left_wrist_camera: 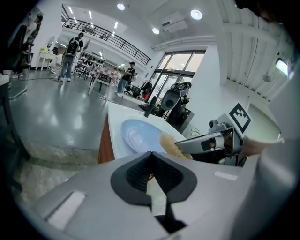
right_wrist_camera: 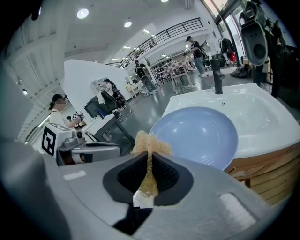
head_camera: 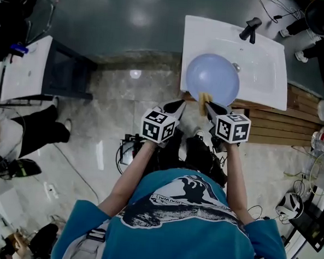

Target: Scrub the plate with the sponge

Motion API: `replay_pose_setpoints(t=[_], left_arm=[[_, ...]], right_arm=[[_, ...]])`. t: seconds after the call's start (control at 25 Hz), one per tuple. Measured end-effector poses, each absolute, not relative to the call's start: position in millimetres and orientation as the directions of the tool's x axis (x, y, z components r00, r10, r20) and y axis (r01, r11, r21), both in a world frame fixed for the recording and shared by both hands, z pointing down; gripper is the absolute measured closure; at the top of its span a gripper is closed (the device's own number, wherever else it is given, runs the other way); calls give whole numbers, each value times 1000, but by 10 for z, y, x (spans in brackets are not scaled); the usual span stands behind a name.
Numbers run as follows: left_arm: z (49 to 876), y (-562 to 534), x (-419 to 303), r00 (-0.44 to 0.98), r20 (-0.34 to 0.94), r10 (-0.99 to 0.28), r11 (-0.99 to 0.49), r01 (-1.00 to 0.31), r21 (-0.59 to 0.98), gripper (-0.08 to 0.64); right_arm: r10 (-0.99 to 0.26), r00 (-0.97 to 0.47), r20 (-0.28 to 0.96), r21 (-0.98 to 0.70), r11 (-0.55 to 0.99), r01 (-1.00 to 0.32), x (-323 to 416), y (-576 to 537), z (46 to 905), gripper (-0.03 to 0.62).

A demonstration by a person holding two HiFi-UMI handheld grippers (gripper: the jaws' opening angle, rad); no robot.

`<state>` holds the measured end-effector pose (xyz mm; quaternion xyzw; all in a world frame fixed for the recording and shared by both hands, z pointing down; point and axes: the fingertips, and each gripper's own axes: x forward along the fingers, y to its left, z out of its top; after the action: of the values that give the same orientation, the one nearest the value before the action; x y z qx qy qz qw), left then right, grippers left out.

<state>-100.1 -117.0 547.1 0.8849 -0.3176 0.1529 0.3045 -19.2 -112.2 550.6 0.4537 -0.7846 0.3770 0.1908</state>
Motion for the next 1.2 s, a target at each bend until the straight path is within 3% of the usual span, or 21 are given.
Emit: replay_pose_setpoints(t=[0.56, 1.2], left_arm=[[5344, -655, -684, 745, 490, -453, -681, -644, 349, 549], [4974, 853, 102, 778, 443, -445, -770, -585, 255, 549]], right_arm=[[-599, -538, 593, -448, 310, -839, 76, -580, 5367, 561], [-687, -532, 495, -447, 324, -834, 768, 817, 5118, 561]])
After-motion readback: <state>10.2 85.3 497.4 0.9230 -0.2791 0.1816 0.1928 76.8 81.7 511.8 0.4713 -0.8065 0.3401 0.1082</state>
